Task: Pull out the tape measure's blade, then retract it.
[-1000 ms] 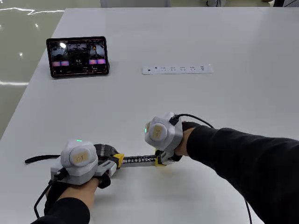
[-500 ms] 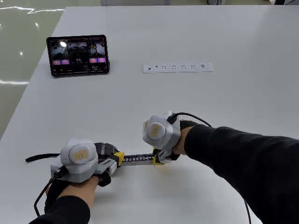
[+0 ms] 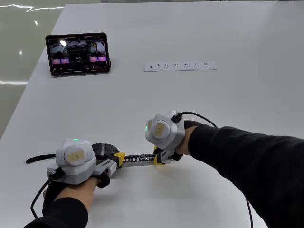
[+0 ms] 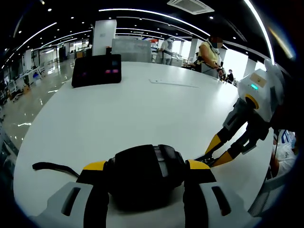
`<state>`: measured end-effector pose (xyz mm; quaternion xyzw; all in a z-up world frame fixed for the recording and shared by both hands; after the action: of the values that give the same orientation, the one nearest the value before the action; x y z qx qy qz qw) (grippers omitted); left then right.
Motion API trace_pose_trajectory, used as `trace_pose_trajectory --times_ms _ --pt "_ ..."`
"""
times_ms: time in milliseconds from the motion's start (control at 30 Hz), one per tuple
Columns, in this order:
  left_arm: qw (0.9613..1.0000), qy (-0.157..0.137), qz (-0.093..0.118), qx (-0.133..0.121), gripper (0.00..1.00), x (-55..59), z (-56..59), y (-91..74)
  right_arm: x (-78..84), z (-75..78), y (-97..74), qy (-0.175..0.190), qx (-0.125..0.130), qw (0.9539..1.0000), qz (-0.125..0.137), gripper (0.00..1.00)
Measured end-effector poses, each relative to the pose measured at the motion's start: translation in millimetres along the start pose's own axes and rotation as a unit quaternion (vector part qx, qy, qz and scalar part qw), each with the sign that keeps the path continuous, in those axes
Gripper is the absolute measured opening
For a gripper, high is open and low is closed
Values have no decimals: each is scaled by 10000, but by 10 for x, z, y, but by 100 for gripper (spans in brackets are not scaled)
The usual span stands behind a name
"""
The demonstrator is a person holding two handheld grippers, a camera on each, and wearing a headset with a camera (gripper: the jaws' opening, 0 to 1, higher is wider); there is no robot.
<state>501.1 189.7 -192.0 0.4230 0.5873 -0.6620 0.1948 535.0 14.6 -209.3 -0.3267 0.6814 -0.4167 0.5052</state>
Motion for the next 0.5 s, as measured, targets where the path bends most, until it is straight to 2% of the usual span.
trace_pose_trajectory --times_ms 500 --pt "10000 0 -21 27 58 -5 5 0 -51 -23 28 -35 -39 9999 126 10"
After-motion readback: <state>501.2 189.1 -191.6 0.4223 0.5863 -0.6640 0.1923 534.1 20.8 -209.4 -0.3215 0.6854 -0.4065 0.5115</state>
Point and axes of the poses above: the centre of the closed fingertips' face, and the gripper's own axes: y roughly forward along the fingers, z roughly to its right, x roughly out of its underside, the point moved 7 cm from there along -y, roughly backward along the fingers, and after that the axes turned 13 degrees about y, right-handed, at the moved point
